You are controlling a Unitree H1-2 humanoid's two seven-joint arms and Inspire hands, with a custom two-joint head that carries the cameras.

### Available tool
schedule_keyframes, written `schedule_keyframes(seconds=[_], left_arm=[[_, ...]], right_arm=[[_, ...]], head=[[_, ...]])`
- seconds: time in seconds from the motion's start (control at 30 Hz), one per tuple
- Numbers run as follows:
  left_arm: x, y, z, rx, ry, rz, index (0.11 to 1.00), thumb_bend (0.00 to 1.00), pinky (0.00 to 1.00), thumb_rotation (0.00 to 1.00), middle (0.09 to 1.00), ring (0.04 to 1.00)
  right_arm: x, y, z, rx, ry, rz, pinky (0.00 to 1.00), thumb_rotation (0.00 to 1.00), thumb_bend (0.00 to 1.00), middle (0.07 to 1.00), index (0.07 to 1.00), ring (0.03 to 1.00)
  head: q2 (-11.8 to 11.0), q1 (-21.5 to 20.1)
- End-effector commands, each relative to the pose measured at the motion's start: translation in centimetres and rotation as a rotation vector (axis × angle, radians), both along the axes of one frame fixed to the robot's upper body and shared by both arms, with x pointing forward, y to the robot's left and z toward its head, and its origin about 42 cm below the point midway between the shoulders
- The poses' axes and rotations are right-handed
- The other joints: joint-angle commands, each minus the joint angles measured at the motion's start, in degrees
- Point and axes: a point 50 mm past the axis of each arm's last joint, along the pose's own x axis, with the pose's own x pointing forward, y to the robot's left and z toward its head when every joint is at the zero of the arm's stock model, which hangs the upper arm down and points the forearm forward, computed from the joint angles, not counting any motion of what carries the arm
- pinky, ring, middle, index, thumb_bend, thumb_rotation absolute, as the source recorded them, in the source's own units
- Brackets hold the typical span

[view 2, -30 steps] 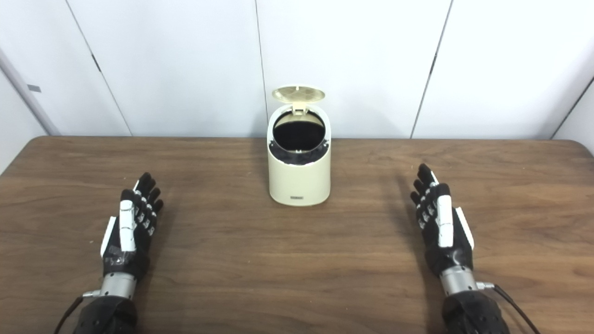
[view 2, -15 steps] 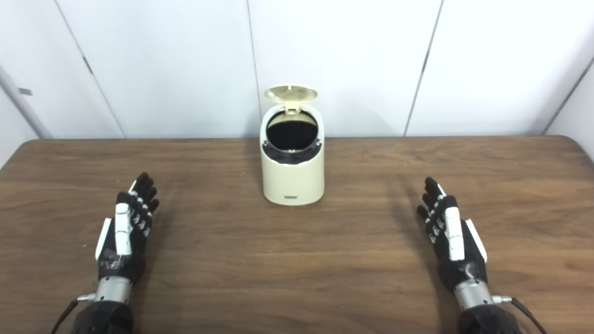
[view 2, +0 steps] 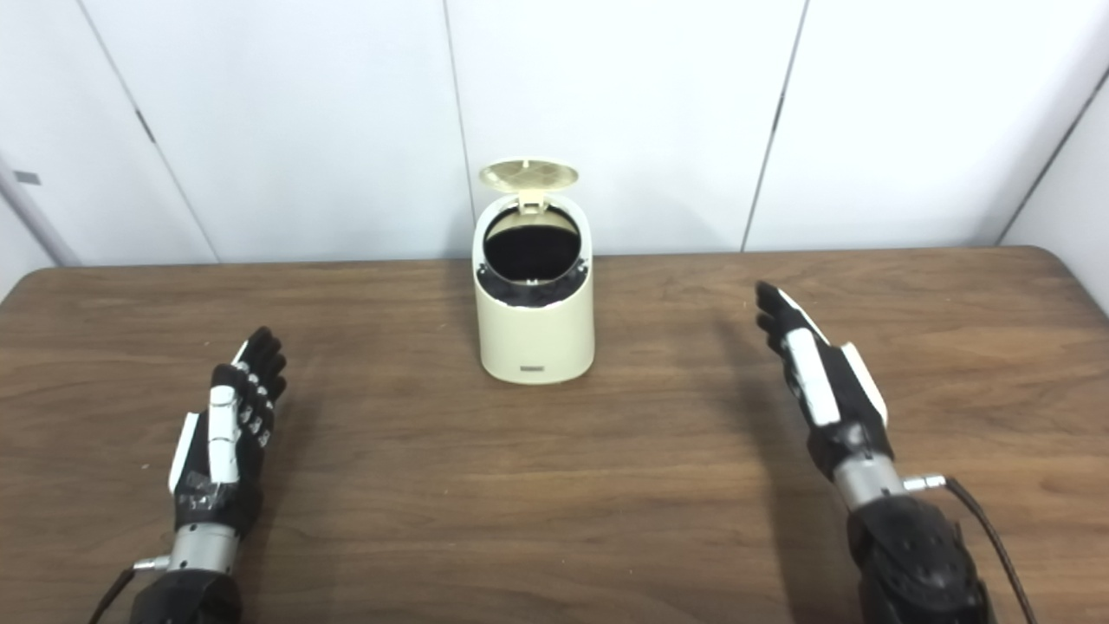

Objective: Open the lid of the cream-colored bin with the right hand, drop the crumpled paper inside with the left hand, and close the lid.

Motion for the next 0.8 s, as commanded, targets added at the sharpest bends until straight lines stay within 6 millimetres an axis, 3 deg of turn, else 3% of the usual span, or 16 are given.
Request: schedule_keyframes(seconds=[0.0,0.27,0.63,0.77], left_arm=[[-1.2,-0.7,-1.7,-0.016,0.039,0.007,0.960,0.57,0.99,1.00,0.961,0.965],[-1.5,-1.0,-2.2,-0.020,0.069,0.001,0.964,0.51,0.99,1.00,0.967,0.972],[-1.6,-1.9,-2.6,-0.015,0.085,-0.016,0.963,0.50,0.97,1.00,0.961,0.960],[-1.6,-2.0,-2.7,-0.023,0.083,-0.012,0.955,0.51,0.97,1.00,0.956,0.955]], right_arm=[[1.0,0.0,3.0,-0.051,-0.098,0.023,0.95,1.00,0.55,0.946,0.908,0.950],[2.8,1.7,5.5,-0.198,-0.147,0.090,0.94,1.00,0.58,0.962,0.917,0.958],[5.2,4.3,9.0,-0.281,-0.206,0.125,0.95,1.00,0.63,0.948,0.891,0.950],[6.3,5.4,10.3,-0.268,-0.242,0.141,0.93,1.00,0.56,0.949,0.887,0.950]], head=[[-0.1,-0.1],[-1.0,-0.4],[-1.8,-0.2],[-2.2,0.1]])
